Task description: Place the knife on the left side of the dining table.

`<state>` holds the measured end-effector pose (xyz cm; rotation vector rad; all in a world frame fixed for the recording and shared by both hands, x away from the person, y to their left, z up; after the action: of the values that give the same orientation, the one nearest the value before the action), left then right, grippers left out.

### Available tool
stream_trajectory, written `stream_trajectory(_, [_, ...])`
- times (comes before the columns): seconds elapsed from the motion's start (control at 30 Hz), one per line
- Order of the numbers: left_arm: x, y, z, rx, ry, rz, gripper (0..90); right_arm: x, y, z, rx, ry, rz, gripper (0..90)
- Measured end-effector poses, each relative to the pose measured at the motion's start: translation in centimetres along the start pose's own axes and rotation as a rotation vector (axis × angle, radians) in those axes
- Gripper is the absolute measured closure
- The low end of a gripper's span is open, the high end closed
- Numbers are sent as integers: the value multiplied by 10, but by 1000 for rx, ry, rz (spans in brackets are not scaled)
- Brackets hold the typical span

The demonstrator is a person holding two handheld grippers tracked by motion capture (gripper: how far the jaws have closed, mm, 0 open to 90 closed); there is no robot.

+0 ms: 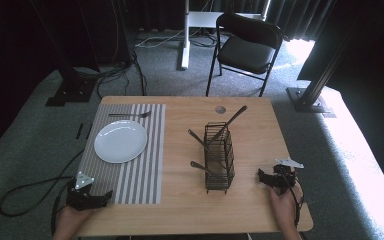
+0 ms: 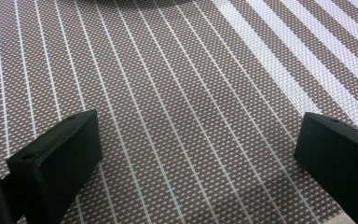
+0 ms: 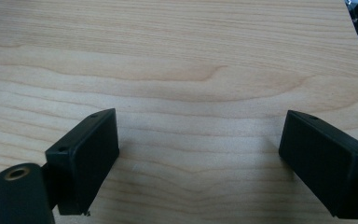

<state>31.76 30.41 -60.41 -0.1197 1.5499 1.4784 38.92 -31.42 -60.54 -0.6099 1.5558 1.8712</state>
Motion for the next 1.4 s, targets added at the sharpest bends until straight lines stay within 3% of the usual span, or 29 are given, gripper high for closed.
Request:
stream_trajectory(0.73, [1, 3, 2, 17, -14, 1, 41, 0, 0, 0, 2, 0, -1, 113])
stream_trajectory(0.87, [0, 5, -2, 53, 15, -20, 42, 0, 0, -1, 5, -3, -1, 113])
stream_trajectory(1.0, [-1, 6, -8, 55, 0, -10, 42, 0, 0, -1, 5, -3, -1, 113])
stream_trajectory(1.17, [-8, 8, -13, 73, 4, -32, 44, 0, 0, -1, 5, -3, -1, 113])
stream_trajectory(1.4, [-29, 14, -23, 95, -42, -60, 50, 0, 0, -1, 5, -3, -1, 113])
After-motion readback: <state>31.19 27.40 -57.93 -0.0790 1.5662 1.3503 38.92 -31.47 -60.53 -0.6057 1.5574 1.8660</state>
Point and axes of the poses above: each handheld gripper's, and its own axes: y roughly backward along the jaws, x roughly out of its underside, z roughly to its left, the point moved 8 cm from there along -y, roughly forward along the jaws, and after that the axes turned 15 degrees about -y, right-handed, at the moved point
